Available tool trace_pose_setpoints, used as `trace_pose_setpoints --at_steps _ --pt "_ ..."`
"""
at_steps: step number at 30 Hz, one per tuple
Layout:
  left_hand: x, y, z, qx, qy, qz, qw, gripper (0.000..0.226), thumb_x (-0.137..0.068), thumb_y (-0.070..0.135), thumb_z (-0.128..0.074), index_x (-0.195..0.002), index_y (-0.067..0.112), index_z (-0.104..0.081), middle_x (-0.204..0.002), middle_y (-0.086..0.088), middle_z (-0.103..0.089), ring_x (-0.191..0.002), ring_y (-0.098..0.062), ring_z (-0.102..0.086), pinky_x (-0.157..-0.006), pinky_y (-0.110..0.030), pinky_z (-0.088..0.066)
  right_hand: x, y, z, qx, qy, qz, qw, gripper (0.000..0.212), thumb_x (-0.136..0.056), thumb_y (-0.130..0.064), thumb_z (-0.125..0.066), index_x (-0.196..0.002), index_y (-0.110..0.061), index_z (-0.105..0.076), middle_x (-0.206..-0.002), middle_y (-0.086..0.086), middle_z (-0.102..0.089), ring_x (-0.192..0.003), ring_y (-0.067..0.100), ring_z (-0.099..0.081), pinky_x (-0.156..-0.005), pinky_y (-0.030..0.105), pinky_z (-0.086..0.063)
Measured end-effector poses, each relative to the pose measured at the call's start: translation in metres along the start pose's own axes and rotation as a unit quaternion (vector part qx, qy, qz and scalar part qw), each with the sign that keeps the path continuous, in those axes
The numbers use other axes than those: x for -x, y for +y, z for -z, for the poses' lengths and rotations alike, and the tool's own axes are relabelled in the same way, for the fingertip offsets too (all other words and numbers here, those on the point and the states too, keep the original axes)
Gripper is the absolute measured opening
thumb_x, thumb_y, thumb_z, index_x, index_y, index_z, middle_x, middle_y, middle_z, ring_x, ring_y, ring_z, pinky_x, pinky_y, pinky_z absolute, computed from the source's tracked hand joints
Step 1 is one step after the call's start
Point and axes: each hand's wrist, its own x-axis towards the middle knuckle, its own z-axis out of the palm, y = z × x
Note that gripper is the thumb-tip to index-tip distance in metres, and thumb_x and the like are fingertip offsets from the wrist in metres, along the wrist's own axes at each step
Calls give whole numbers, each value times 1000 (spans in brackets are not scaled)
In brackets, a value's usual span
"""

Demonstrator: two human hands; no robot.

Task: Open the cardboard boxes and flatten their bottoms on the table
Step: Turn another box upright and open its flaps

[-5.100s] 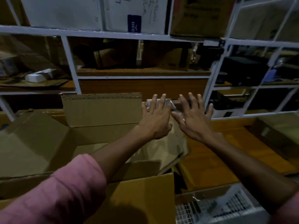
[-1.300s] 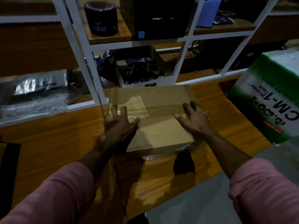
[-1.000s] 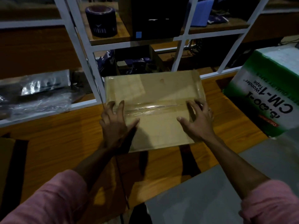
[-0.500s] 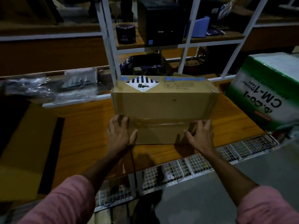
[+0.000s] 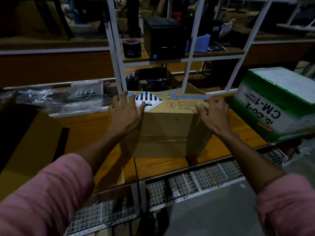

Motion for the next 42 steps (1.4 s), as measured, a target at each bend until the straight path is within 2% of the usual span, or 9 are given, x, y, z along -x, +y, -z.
trace_pose_setpoints --at_steps 5,11,15,21,25,29,35,38,42 --pt "-48 -1 -3 -13 -135 63 989 85 -92 81 -20 -155 25 -27 -166 -10 -15 -144 -51 -26 -110 -69 -29 -41 -3 -4 17 -89 -49 995 47 -97 -66 -42 -103 -21 -54 -139 10 -36 -128 36 -36 -95 44 -38" --pt "-100 -13 -27 -63 -228 28 971 105 -77 96 -8 -161 32 -10 -169 -10 -9 -149 -48 -22 -113 -69 -24 -93 -3 -19 23 -149 -43 988 57 -96 -68 -43 -122 -18 -49 -133 12 -42 -103 23 -48 -83 37 -42" --pt "-113 -17 -31 -60 -227 26 972 100 -81 92 -9 -159 31 -22 -166 -14 -19 -146 -50 -25 -112 -67 -27 -117 3 -36 41 -194 -69 978 91 -86 -85 -35 -148 -19 -42 -149 16 -42 -128 36 -48 -103 51 -46" --pt "-94 -18 -20 -40 -181 48 982 82 -89 82 -27 -150 27 -34 -160 -12 -27 -141 -53 -25 -106 -67 -33 -100 4 -34 24 -142 -6 989 73 -88 -78 -45 -135 -23 -50 -126 10 -48 -102 24 -50 -78 36 -42" --pt "-68 -25 -4 -28 -96 46 994 73 -88 83 -34 -131 25 -44 -145 -12 -37 -132 -49 -37 -100 -65 -40 -68 0 -26 -60 -117 23 991 75 -84 -77 -55 -144 -38 -34 -138 3 -37 -121 29 -44 -92 50 -50" --pt "-28 -44 0 4 -46 74 996 78 -79 90 -41 -125 27 -43 -140 -12 -37 -127 -46 -39 -97 -62 -46 -29 -16 -20 -91 -113 46 988 79 -74 -69 -62 -142 -34 -42 -123 -4 -29 -115 18 -28 -86 38 -39" --pt "64 -67 -16 38 -60 122 990 65 -80 73 -64 -118 23 -46 -133 -9 -35 -117 -36 -38 -95 -48 -47 23 -22 -59 -78 -194 68 975 63 -79 -45 -80 -125 -27 -41 -131 2 -30 -126 28 -30 -100 46 -43" --pt "103 -83 -32 12 -102 147 984 55 -87 69 -57 -115 23 -45 -133 -9 -33 -115 -33 -41 -93 -45 -48 54 -17 -87 -50 -251 56 965 60 -81 -40 -78 -129 -32 -42 -137 1 -29 -129 31 -32 -102 55 -43" --pt "138 -102 -48 -40 -180 184 966 57 -94 67 -46 -129 21 -42 -139 -12 -34 -120 -34 -45 -94 -50 -51 86 -10 -118 -34 -325 52 944 64 -91 -40 -67 -146 -33 -36 -149 -1 -22 -141 30 -21 -110 59 -31"
